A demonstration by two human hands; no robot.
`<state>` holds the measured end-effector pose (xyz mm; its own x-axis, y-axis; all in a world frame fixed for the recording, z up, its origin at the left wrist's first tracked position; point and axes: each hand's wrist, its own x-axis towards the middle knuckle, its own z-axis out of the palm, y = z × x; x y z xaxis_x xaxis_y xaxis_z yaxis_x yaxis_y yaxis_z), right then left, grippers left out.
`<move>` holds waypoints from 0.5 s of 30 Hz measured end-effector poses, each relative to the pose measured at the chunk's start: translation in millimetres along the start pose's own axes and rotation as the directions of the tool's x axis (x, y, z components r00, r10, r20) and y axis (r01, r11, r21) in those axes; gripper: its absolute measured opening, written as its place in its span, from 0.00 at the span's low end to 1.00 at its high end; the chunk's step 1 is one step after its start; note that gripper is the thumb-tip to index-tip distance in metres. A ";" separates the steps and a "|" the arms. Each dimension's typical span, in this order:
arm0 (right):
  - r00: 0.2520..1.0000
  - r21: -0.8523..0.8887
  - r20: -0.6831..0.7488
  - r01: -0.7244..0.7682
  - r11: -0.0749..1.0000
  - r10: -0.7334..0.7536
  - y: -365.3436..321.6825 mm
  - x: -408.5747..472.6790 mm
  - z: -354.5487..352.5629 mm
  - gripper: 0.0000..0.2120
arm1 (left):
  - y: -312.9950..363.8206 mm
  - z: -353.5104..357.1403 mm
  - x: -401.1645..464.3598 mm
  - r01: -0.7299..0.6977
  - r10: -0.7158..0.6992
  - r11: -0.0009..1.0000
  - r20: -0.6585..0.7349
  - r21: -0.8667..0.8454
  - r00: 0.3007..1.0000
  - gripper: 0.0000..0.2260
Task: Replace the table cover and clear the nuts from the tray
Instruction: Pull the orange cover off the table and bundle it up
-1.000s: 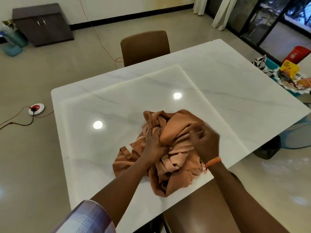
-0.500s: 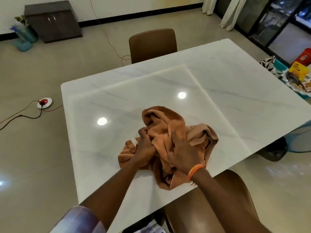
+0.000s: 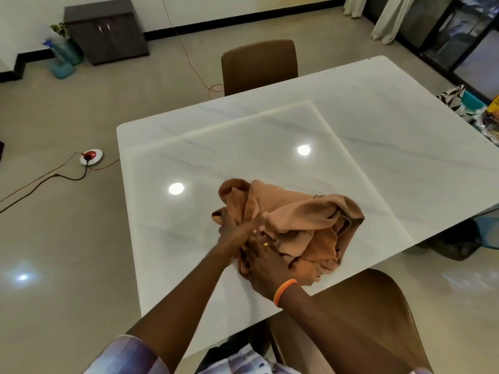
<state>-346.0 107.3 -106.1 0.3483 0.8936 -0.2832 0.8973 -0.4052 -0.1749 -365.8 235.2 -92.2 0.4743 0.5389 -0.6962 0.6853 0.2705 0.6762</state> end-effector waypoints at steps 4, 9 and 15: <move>0.991 -0.096 0.127 0.053 0.994 -0.040 -9.0 -2.4 1.7 0.24 | -1.7 30.9 -6.5 -0.025 0.110 0.910 -0.182 0.415 0.977 0.57; 0.807 0.044 -0.561 0.252 0.967 -0.185 36.0 -36.1 -23.5 0.08 | -2.7 35.9 8.0 0.024 0.079 0.863 -0.180 0.505 0.980 0.47; 0.599 0.807 -0.080 -0.431 0.404 0.797 154.5 -40.6 -36.7 0.51 | -7.2 40.2 12.8 0.038 0.074 0.832 -0.178 0.553 0.981 0.40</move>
<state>-211.6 15.6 -87.0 0.9452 0.2278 -0.2339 -0.0058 -0.7045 -0.7097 -342.5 208.1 -115.7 0.4171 0.6911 -0.5903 0.8941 -0.1954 0.4031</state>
